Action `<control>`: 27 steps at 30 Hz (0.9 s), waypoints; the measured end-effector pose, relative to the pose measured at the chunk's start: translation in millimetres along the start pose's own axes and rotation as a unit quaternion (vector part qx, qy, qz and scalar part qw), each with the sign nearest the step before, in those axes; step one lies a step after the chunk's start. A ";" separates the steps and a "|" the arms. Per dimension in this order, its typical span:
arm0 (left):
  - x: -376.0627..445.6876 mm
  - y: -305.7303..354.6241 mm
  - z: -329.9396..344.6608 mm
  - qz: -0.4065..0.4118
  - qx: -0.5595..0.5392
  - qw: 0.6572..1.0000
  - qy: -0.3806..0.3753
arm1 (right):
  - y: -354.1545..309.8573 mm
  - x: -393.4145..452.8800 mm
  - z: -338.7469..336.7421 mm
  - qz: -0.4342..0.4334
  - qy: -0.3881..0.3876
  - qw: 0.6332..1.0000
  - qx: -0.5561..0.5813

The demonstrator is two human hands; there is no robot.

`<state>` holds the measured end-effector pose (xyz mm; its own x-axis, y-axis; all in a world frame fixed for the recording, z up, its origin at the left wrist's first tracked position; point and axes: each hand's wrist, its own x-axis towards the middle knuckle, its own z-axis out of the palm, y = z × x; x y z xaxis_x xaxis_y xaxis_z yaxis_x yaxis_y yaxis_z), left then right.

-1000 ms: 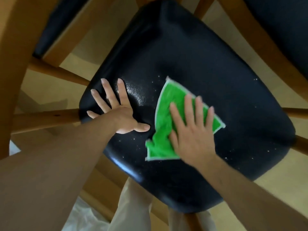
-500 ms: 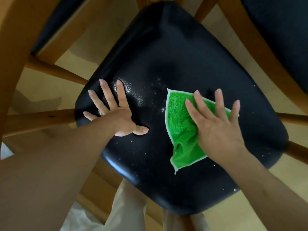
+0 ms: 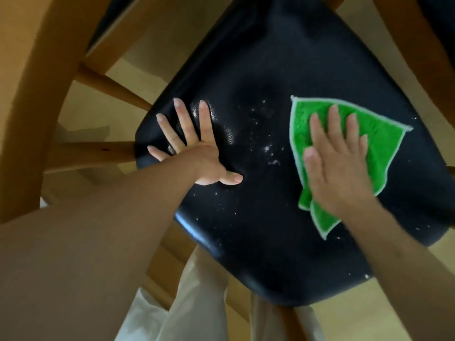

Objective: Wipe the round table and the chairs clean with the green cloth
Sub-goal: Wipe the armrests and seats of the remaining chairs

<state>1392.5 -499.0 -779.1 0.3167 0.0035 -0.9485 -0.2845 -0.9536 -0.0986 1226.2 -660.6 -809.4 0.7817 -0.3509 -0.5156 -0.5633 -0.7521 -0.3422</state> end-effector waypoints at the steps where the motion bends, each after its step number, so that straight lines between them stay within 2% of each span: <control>1: -0.2 -0.6 0.4 0.001 -0.002 1.000 0.001 | 6.2 10.3 -10.1 -0.004 0.012 1.000 0.014; 6: 0.7 -2.1 2.9 0.000 -0.005 1.000 0.008 | 19.5 56.1 -50.2 0.036 0.051 0.974 0.218; 10: 1.7 -1.7 4.5 0.001 -0.006 1.000 0.010 | 3.4 40.7 -22.2 0.036 0.084 0.995 0.028; 14: 1.6 -1.7 2.8 0.003 0.000 1.000 0.008 | -43.6 -10.8 28.0 0.045 0.073 0.996 0.039; 17: 1.1 -0.8 2.7 0.004 -0.003 1.000 0.004 | -77.0 -87.8 78.0 -0.056 -0.022 0.998 0.005; 19: 4.0 -1.1 3.9 -0.001 0.003 1.000 0.003 | -69.3 -119.0 95.3 -0.128 -0.057 0.989 -0.039; 23: 6.8 -0.7 3.9 -0.003 -0.004 1.000 0.014 | -27.9 -81.1 76.7 -0.254 -0.062 0.958 -0.122; 25: 7.7 -1.9 5.4 0.004 -0.004 1.000 0.016 | -15.9 -40.8 53.3 -0.227 -0.011 0.962 -0.152; 27: 7.6 -2.4 6.3 0.006 -0.005 1.000 0.016 | -11.8 10.9 24.8 -0.144 0.053 0.977 -0.145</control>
<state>1389.9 -494.8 -788.0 0.3413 -0.0171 -0.9398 -0.2797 -0.9564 -0.0842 1234.7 -641.7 -830.4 0.9287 -0.1450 -0.3414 -0.2277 -0.9495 -0.2161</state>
